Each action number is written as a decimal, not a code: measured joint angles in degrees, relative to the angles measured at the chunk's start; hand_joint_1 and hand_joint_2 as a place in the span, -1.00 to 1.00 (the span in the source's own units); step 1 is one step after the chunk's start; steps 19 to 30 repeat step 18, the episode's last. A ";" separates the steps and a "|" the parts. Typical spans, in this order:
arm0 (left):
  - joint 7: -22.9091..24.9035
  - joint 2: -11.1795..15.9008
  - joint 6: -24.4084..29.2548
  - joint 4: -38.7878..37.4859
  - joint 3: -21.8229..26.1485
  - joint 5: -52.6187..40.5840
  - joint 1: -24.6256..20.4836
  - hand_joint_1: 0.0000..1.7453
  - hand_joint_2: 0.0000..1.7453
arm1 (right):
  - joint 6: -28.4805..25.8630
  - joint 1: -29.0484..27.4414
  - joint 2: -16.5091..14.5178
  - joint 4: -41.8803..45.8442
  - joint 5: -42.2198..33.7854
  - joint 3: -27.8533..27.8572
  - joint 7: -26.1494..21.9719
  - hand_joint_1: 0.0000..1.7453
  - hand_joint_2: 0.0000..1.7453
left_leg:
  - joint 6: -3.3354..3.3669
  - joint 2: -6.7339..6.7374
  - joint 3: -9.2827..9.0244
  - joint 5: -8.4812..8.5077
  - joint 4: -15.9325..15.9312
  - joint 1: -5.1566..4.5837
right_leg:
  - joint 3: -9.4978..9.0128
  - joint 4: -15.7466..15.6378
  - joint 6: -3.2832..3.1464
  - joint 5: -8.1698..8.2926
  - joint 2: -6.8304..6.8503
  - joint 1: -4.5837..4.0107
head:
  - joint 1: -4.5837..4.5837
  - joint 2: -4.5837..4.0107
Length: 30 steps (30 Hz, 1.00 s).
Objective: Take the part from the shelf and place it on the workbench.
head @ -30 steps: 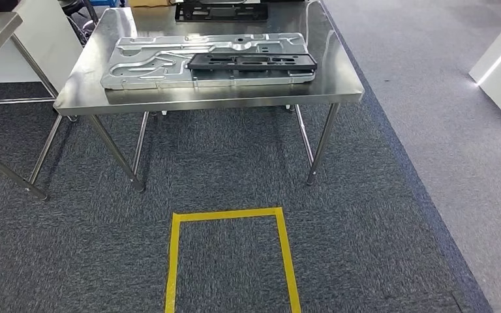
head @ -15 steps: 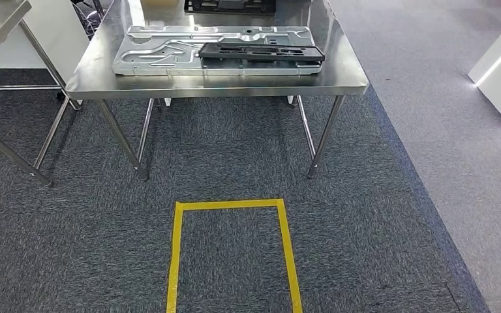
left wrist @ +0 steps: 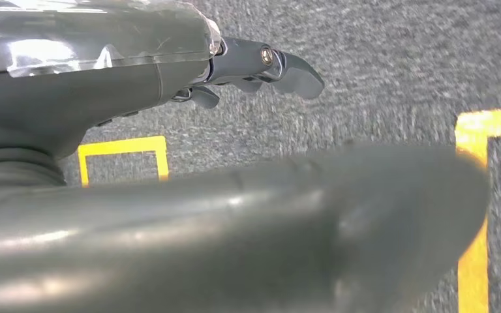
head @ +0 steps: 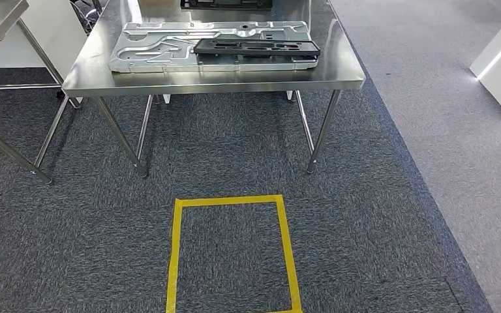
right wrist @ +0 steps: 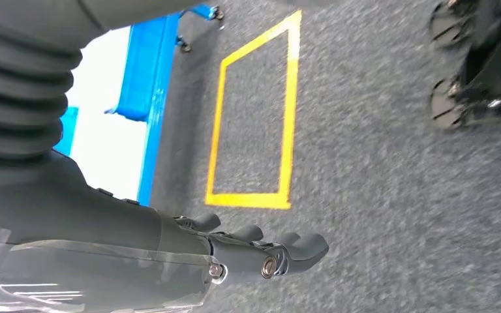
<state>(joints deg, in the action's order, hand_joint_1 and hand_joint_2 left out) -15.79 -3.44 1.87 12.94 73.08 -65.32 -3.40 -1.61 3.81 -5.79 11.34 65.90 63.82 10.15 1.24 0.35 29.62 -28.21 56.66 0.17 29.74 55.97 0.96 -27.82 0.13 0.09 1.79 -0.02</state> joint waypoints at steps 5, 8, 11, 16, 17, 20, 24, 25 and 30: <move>-1.40 -0.02 0.01 0.00 0.26 0.61 -0.03 -1.00 1.00 | 0.24 0.01 -0.01 0.00 -0.03 0.05 -0.84 -1.00 -0.50 | -0.42 -0.01 0.03 0.26 -0.27 0.10 | 0.18 0.14 -0.42 0.05 0.01 -0.12 | 0.00 0.00; -2.49 -0.02 -0.16 0.00 0.69 1.33 -0.01 -1.00 1.00 | 0.28 0.05 -0.02 0.00 -0.22 0.11 -1.72 -1.00 1.00 | -0.52 -0.02 0.03 0.32 -0.29 0.12 | 0.21 0.24 -0.48 0.03 0.02 -0.13 | 0.00 0.00; -2.85 -0.03 -0.55 0.00 1.38 2.24 0.00 -1.00 1.00 | 0.33 0.04 -0.02 0.00 -0.38 0.21 -2.75 -1.00 1.00 | -0.59 -0.02 0.04 0.36 -0.30 0.12 | 0.23 0.29 -0.50 0.04 0.02 -0.13 | 0.00 0.00; -2.07 0.17 -1.87 0.02 -0.63 5.51 0.45 -1.00 0.00 | 0.08 -0.47 0.13 0.13 -2.95 -1.96 -3.68 -1.00 0.50 | -0.60 -0.02 0.03 0.37 -0.28 0.12 | 0.24 0.30 -0.50 0.05 0.02 -0.12 | 0.00 0.00; -1.78 0.21 -1.95 0.03 -1.47 6.48 0.61 -1.00 -0.50 | 0.08 -0.64 0.18 0.21 -3.94 -2.80 -3.81 -1.00 0.00 | -0.59 -0.02 0.03 0.37 -0.27 0.11 | 0.24 0.30 -0.50 0.06 0.02 -0.11 | 0.00 0.00; -1.65 0.23 -1.97 0.03 -1.89 6.97 0.69 -1.00 -1.00 | 0.08 -0.72 0.21 0.26 -4.43 -3.20 -3.87 -1.00 -0.33 | -0.59 -0.02 0.03 0.37 -0.27 0.11 | 0.24 0.30 -0.50 0.06 0.02 -0.11 | 0.00 0.00; -1.65 0.23 -1.97 0.03 -1.89 6.97 0.69 -1.00 -1.00 | 0.08 -0.72 0.21 0.26 -4.43 -3.20 -3.87 -1.00 -0.33 | -0.59 -0.02 0.03 0.37 -0.27 0.11 | 0.24 0.30 -0.50 0.06 0.02 -0.11 | 0.00 0.00; -1.65 0.23 -1.97 0.03 -1.89 6.97 0.69 -1.00 -1.00 | 0.08 -0.72 0.21 0.26 -4.43 -3.20 -3.87 -1.00 -0.33 | -0.59 -0.02 0.03 0.37 -0.27 0.11 | 0.24 0.30 -0.50 0.06 0.02 -0.11 | 0.00 0.00; -1.65 0.23 -1.97 0.03 -1.89 6.97 0.69 -1.00 -1.00 | 0.08 -0.72 0.21 0.26 -4.43 -3.20 -3.87 -1.00 -0.33 | -0.59 -0.02 0.03 0.37 -0.27 0.11 | 0.24 0.30 -0.50 0.06 0.02 -0.11 | 0.00 0.00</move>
